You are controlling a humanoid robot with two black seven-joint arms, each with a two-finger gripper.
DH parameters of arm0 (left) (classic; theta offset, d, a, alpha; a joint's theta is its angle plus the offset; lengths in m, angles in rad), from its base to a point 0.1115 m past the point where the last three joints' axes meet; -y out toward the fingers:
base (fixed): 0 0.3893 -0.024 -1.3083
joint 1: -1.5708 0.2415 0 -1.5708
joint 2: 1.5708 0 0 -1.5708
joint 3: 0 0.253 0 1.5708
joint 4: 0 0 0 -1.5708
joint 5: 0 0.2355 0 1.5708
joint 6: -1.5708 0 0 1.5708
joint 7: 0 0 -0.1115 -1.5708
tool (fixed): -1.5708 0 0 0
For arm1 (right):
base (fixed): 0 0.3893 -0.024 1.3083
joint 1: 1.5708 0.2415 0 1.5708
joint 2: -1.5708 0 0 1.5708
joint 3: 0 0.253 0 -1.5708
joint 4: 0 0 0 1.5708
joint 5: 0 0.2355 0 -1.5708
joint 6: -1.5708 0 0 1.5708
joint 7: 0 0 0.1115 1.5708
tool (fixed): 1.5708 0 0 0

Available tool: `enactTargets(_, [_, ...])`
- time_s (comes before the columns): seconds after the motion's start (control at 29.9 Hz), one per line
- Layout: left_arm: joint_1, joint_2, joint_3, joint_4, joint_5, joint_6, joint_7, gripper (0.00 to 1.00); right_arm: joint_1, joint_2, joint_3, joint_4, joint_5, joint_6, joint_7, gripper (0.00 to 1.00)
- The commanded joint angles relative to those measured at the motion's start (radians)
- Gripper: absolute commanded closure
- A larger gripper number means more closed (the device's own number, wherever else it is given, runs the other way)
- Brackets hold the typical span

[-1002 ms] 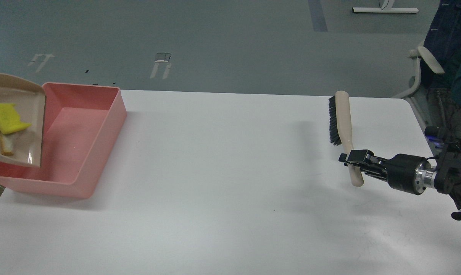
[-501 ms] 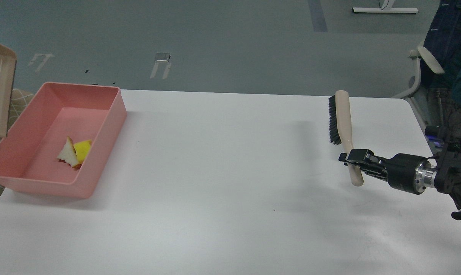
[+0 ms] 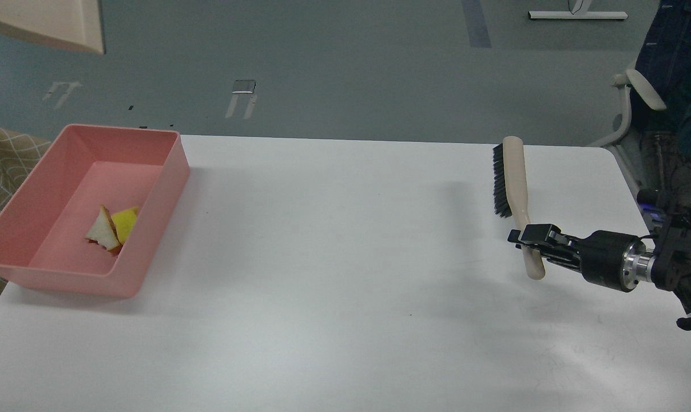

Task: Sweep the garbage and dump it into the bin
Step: 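Lower the empty dustpan back onto the table with the left gripper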

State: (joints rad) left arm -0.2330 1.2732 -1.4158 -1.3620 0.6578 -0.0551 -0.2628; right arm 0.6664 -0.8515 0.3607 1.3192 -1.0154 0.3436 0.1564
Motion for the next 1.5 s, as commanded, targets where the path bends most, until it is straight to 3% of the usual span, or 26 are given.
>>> enactTargets(0.0, [-0.042, -0.185, 0.005, -0.071, 0.0, 0.003, 0.108, 1.0, -0.004, -0.004, 0.0, 0.0, 0.0, 0.0, 0.0, 1.0])
enactTargets(0.1, [-0.048, -0.292, 0.053, -0.1, 0.009, 0.011, 0.142, 1.0, -0.008, -0.006, 0.0, 0.0, 0.0, 0.0, 0.0, 1.0])
enactTargets(0.2, [-0.054, -0.374, 0.129, -0.108, 0.017, 0.041, 0.146, 1.0, -0.01, -0.008, 0.0, 0.0, 0.0, 0.002, 0.0, 1.0])
enactTargets(0.37, [-0.052, -0.518, 0.273, -0.104, 0.13, 0.144, 0.145, 1.0, -0.016, -0.008, 0.0, 0.002, 0.0, 0.003, 0.0, 1.0])
enactTargets(0.47, [-0.042, -0.641, 0.313, -0.1, 0.224, 0.173, 0.145, 1.0, -0.017, -0.009, 0.0, 0.002, 0.0, 0.003, 0.0, 1.0])
enactTargets(0.67, [-0.005, -0.756, 0.412, -0.062, 0.391, 0.234, 0.126, 1.0, -0.017, -0.009, 0.0, 0.002, 0.0, 0.003, 0.0, 1.0])
enactTargets(1.04, [0.098, -0.883, 0.443, -0.014, 0.595, 0.247, 0.097, 1.0, -0.025, -0.011, 0.0, 0.002, 0.0, 0.003, 0.002, 1.0])
enactTargets(1.2, [0.104, -0.902, 0.457, 0.044, 0.612, 0.262, 0.073, 1.0, -0.03, -0.011, 0.0, 0.027, 0.001, 0.003, 0.0, 1.0])
enactTargets(1.47, [0.104, -0.908, 0.489, 0.077, 0.612, 0.264, 0.071, 1.0, -0.037, -0.02, 0.001, 0.034, 0.0, 0.003, 0.002, 1.0])
